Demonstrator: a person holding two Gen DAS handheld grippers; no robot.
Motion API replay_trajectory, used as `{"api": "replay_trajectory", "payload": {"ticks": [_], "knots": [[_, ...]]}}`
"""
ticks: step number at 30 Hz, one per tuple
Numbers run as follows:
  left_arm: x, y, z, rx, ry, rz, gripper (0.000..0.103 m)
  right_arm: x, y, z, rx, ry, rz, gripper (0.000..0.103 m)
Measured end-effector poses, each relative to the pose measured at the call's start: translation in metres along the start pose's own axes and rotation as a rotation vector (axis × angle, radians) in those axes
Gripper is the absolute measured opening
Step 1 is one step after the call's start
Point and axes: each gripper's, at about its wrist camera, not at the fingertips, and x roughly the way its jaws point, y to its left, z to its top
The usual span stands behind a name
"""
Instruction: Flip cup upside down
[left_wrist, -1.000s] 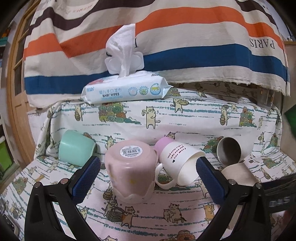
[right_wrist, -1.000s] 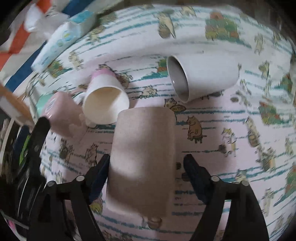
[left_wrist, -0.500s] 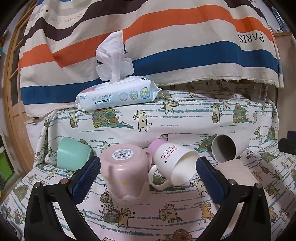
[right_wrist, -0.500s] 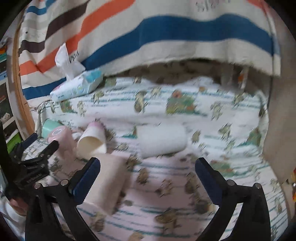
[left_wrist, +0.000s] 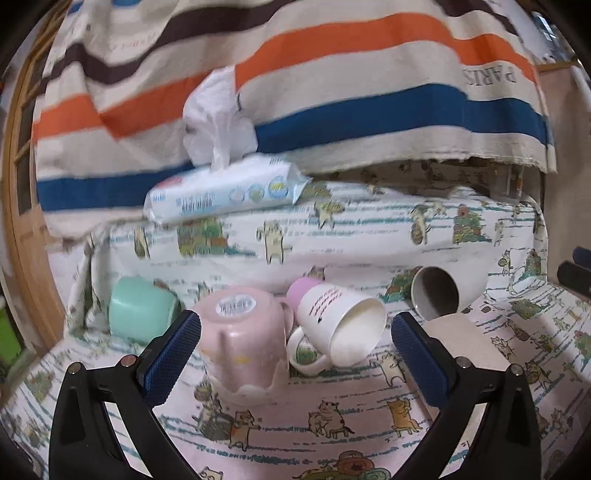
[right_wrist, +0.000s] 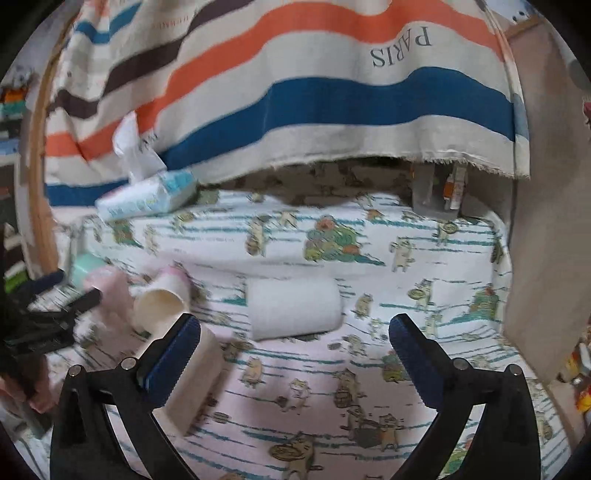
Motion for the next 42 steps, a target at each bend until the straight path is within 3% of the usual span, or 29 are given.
{"api": "replay_trajectory", "payload": {"ticks": [3,5,6,8,11,16,29,34,36,42], "knots": [[-0.012,-0.008,0.01,-0.014,0.026,0.031,0.103,-0.008,0.001,0.001,0.013,-0.043,0.028,0.103],[-0.014,-0.018,0.013,-0.024,0.108,0.104,0.103,-0.01,0.004,0.001,0.009,-0.055,0.03,0.103],[-0.013,-0.025,0.012,-0.02,0.169,0.106,0.103,-0.01,0.005,0.001,0.007,-0.054,0.031,0.103],[-0.015,-0.038,0.01,-0.039,0.25,0.02,0.103,-0.011,0.007,0.001,0.001,-0.051,0.033,0.103],[-0.022,-0.054,0.004,-0.105,0.285,-0.048,0.103,-0.014,0.008,0.001,-0.002,-0.071,0.019,0.103],[-0.02,-0.084,-0.006,-0.126,0.348,-0.102,0.103,-0.022,-0.003,0.003,0.031,-0.116,-0.034,0.103],[0.013,-0.117,-0.024,-0.134,0.509,-0.124,0.102,-0.027,-0.008,0.006,0.041,-0.142,-0.061,0.103],[0.025,-0.108,-0.032,-0.196,0.57,-0.144,0.082,-0.025,-0.011,0.006,0.056,-0.128,-0.065,0.103],[0.027,-0.102,-0.035,-0.236,0.592,-0.171,0.067,-0.024,-0.012,0.006,0.063,-0.123,-0.062,0.103],[0.014,-0.093,-0.024,-0.187,0.525,-0.147,0.066,-0.021,-0.02,0.006,0.1,-0.109,-0.064,0.103]]}}
